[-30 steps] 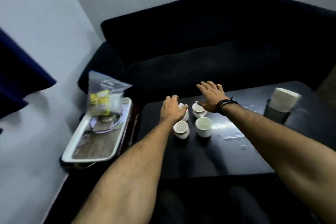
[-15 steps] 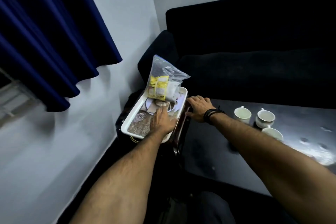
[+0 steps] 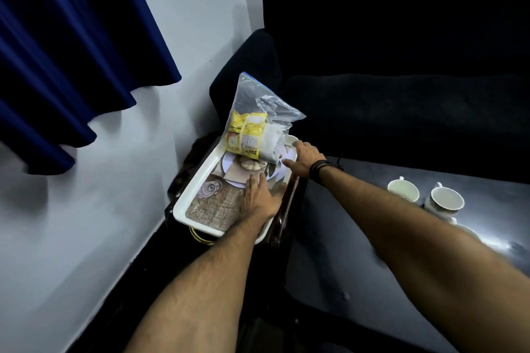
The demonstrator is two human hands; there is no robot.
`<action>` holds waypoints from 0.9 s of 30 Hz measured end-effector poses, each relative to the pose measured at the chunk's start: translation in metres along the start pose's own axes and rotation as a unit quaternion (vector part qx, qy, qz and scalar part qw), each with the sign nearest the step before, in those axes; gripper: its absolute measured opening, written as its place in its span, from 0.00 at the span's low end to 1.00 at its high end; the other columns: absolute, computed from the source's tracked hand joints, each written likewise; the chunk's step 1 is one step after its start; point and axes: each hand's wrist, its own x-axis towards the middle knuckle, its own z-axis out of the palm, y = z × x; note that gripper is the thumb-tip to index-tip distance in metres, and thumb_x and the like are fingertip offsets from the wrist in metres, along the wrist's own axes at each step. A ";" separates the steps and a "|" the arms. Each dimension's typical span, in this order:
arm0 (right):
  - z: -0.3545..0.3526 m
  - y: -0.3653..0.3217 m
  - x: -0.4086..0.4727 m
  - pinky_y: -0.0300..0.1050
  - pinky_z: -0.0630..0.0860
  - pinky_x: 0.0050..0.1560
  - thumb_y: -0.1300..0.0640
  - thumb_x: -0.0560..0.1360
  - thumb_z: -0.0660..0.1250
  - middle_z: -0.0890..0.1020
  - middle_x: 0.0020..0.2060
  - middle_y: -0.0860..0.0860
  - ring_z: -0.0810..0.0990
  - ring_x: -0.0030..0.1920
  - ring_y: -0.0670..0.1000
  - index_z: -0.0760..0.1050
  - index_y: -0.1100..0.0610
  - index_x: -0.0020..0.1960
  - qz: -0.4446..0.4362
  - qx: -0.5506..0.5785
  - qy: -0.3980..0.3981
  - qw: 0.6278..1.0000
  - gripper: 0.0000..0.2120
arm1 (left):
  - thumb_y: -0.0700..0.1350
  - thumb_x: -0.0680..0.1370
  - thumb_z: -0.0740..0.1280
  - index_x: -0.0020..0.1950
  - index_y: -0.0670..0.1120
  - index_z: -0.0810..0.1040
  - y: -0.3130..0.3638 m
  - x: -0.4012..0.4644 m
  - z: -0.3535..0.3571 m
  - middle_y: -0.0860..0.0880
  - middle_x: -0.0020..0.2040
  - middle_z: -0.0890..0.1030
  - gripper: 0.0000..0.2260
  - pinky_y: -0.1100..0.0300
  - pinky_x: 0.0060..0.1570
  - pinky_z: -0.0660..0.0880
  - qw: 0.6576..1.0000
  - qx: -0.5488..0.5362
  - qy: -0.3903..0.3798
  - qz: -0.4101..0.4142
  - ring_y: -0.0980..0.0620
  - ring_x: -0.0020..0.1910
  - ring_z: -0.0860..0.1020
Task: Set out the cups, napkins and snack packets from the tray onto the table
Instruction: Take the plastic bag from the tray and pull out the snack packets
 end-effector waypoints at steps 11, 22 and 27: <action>0.021 -0.025 0.075 0.51 0.74 0.59 0.40 0.76 0.64 0.77 0.63 0.60 0.75 0.63 0.61 0.71 0.62 0.67 0.074 0.137 0.059 0.986 0.30 | 0.73 0.74 0.42 0.81 0.49 0.49 0.001 0.024 0.043 0.43 0.82 0.46 0.42 0.33 0.72 0.38 0.999 0.030 0.044 -0.004 0.44 0.81 0.44; 0.024 -0.052 0.072 0.37 0.71 0.26 0.64 0.75 0.67 0.77 0.35 0.54 0.76 0.32 0.51 0.75 0.59 0.45 0.137 0.503 0.056 0.852 0.02 | 0.73 0.74 0.43 0.80 0.49 0.55 0.003 0.021 0.045 0.44 0.81 0.51 0.42 0.33 0.72 0.40 0.998 0.025 0.065 -0.009 0.45 0.80 0.48; -0.040 -0.044 0.050 0.52 0.79 0.53 0.78 0.74 0.57 0.82 0.51 0.63 0.81 0.45 0.55 0.79 0.69 0.59 0.043 0.625 0.089 0.774 0.19 | 0.72 0.75 0.44 0.80 0.48 0.54 0.009 0.015 0.034 0.45 0.81 0.51 0.41 0.33 0.73 0.45 0.998 0.036 0.047 -0.007 0.45 0.80 0.49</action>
